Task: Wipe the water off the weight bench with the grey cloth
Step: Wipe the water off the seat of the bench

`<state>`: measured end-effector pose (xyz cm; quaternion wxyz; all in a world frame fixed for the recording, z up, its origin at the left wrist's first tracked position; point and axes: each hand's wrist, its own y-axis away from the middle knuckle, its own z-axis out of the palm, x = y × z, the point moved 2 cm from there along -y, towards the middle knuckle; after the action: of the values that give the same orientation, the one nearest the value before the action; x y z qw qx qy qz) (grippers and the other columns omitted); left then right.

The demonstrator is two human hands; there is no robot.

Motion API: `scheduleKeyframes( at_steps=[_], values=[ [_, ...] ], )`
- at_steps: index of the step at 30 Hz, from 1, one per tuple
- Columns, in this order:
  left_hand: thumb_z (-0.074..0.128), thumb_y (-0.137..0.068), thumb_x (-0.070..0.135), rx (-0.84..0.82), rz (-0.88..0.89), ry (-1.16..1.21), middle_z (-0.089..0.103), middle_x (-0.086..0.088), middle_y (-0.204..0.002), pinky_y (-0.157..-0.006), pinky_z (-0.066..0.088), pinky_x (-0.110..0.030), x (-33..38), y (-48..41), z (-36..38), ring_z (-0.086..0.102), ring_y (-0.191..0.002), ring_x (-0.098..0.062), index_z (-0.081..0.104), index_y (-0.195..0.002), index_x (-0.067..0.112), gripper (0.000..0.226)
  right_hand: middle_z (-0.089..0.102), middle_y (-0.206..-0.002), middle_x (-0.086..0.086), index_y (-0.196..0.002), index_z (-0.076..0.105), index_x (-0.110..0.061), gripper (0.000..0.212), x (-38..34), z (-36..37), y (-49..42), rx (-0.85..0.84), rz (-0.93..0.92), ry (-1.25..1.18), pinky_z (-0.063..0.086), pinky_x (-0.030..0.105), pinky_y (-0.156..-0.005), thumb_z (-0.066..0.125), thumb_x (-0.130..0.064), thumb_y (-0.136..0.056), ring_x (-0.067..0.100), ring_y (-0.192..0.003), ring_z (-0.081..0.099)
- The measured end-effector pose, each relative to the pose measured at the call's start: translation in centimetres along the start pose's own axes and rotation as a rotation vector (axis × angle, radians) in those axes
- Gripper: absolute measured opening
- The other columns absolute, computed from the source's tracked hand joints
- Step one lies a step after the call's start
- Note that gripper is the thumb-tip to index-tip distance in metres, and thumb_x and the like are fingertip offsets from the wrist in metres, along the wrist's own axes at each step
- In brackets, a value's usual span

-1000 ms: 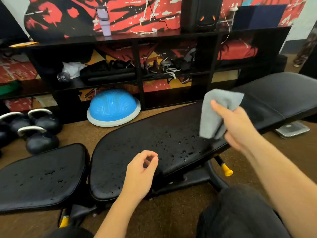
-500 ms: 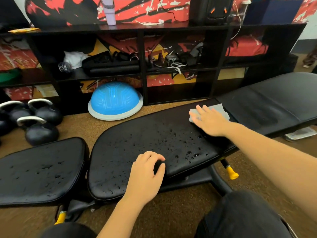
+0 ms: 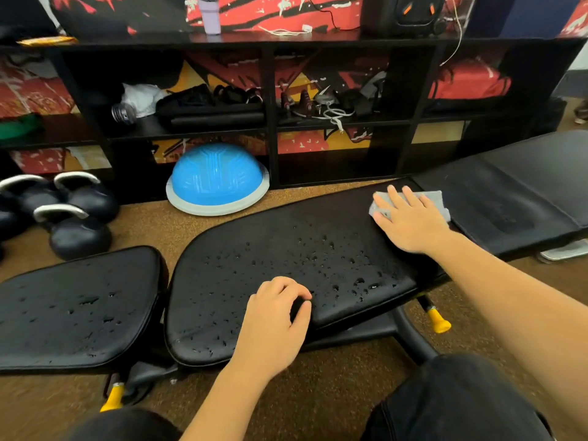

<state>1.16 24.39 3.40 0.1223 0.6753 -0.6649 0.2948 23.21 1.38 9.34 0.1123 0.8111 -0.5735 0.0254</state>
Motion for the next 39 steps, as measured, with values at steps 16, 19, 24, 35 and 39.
scheduleKeyframes(
  at_steps=[16, 19, 24, 35, 39],
  values=[
    [0.044, -0.1, 0.036, 0.065, 0.029, -0.189, 0.052, 0.018, -0.115, -0.092, 0.039, -0.028, -1.1, 0.4, 1.9, 0.047, -0.109, -0.007, 0.058, -0.115, 0.035, 0.021, 0.018, -0.169, 0.014, -0.156, 0.036, -0.03, 0.065, 0.8, 0.9, 3.4, 0.04, -0.087, 0.085, 0.031, 0.056, -0.115, 0.003, -0.038, -0.1, 0.04, -0.153, 0.022],
    [0.042, -0.099, 0.037, 0.059, 0.013, -0.207, 0.052, 0.017, -0.115, -0.092, 0.038, -0.027, -0.9, 0.3, 1.9, 0.047, -0.108, -0.007, 0.057, -0.115, 0.035, 0.022, 0.007, -0.17, 0.013, -0.16, 0.019, -0.029, 0.066, -1.7, 0.2, 1.6, 0.069, 0.042, -0.046, 0.02, 0.053, -0.12, 0.0, -0.039, -0.098, 0.039, -0.154, 0.01],
    [0.039, -0.101, 0.04, 0.019, 0.025, -0.209, 0.05, 0.02, -0.12, -0.095, 0.039, -0.028, -1.1, 0.5, 1.6, 0.045, -0.113, -0.005, 0.055, -0.12, 0.038, 0.024, 0.02, -0.17, 0.002, -0.157, 0.036, -0.035, 0.064, -6.9, 3.8, 10.3, 0.109, -0.385, -0.047, 0.028, 0.048, -0.12, 0.008, -0.044, -0.1, 0.028, -0.154, 0.023],
    [0.041, -0.103, 0.039, -0.008, 0.041, -0.199, 0.051, 0.018, -0.125, -0.098, 0.04, -0.027, -1.0, 0.9, 1.3, 0.045, -0.118, -0.006, 0.055, -0.125, 0.035, 0.026, 0.04, -0.157, 0.009, -0.151, 0.043, -0.02, 0.062, -4.6, 4.2, 10.0, 0.332, 0.151, -0.191, 0.03, 0.052, -0.111, 0.011, -0.04, -0.101, 0.035, -0.143, 0.035],
    [0.045, -0.102, 0.038, -0.019, 0.049, -0.177, 0.051, 0.019, -0.125, -0.096, 0.04, -0.027, -0.9, 1.1, 0.9, 0.045, -0.119, -0.005, 0.056, -0.127, 0.034, 0.028, 0.021, -0.169, -0.008, -0.161, 0.026, -0.034, 0.057, -11.2, 6.9, 15.4, 0.259, -0.307, -0.206, 0.012, 0.043, -0.122, 0.014, -0.049, -0.107, 0.018, -0.156, 0.018]
  ],
)
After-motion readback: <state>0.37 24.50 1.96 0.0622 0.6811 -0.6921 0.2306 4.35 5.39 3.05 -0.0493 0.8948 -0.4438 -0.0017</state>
